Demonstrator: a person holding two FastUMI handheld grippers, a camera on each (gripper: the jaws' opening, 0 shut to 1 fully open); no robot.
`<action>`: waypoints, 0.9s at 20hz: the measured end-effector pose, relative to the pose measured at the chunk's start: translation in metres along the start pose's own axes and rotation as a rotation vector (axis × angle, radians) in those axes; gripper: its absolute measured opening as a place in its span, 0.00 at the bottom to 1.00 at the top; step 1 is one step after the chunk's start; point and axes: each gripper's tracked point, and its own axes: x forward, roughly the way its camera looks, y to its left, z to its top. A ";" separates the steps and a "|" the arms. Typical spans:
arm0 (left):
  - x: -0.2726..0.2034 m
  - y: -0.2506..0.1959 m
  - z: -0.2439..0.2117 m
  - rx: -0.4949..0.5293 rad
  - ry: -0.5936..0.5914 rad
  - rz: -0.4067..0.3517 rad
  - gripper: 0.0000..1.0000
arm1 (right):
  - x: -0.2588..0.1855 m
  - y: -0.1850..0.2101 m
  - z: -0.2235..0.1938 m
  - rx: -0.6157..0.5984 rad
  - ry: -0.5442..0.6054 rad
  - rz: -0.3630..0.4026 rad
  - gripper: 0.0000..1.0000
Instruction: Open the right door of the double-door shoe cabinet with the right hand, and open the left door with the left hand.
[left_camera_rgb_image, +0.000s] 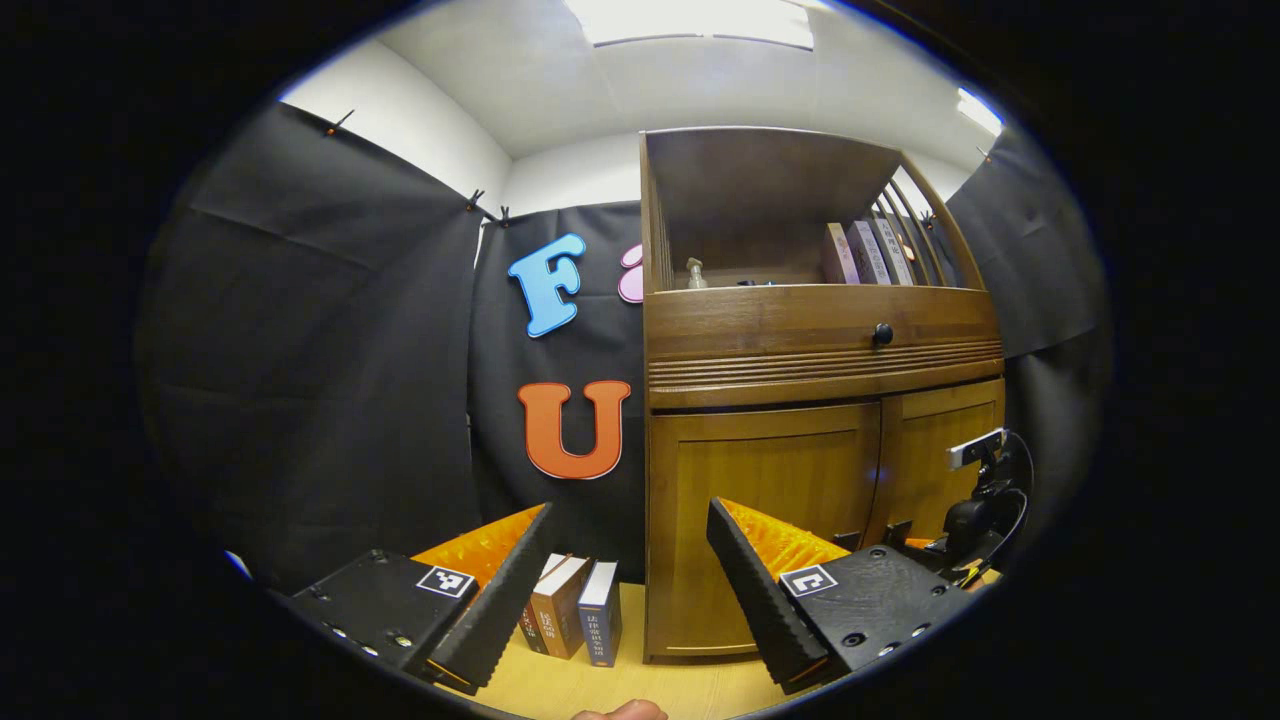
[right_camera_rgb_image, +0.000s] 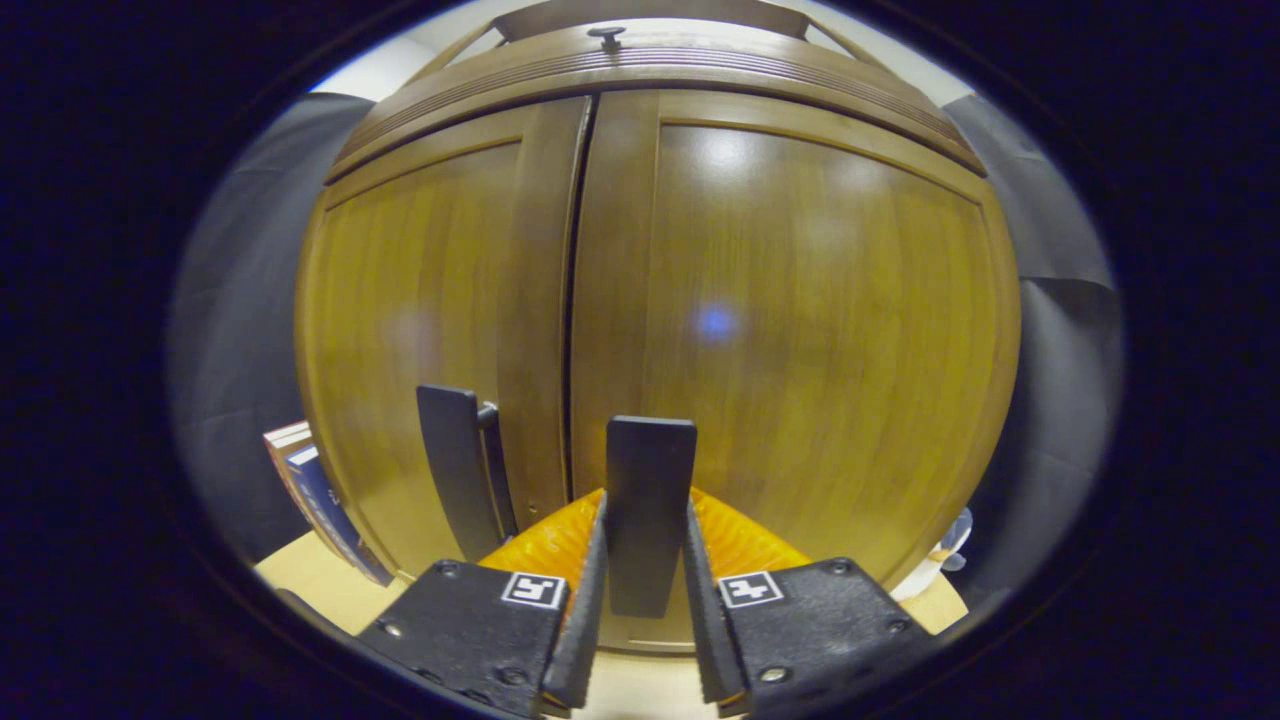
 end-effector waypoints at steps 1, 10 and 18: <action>-0.001 0.000 0.000 -0.005 -0.001 0.000 0.95 | 0.001 0.001 -0.001 0.013 0.000 0.003 0.38; -0.011 -0.023 -0.006 -0.028 0.019 -0.046 1.00 | -0.007 0.008 -0.001 0.051 0.056 0.111 0.32; -0.007 -0.071 -0.018 -0.029 0.042 -0.132 1.00 | -0.005 0.006 0.002 0.053 0.032 0.113 0.31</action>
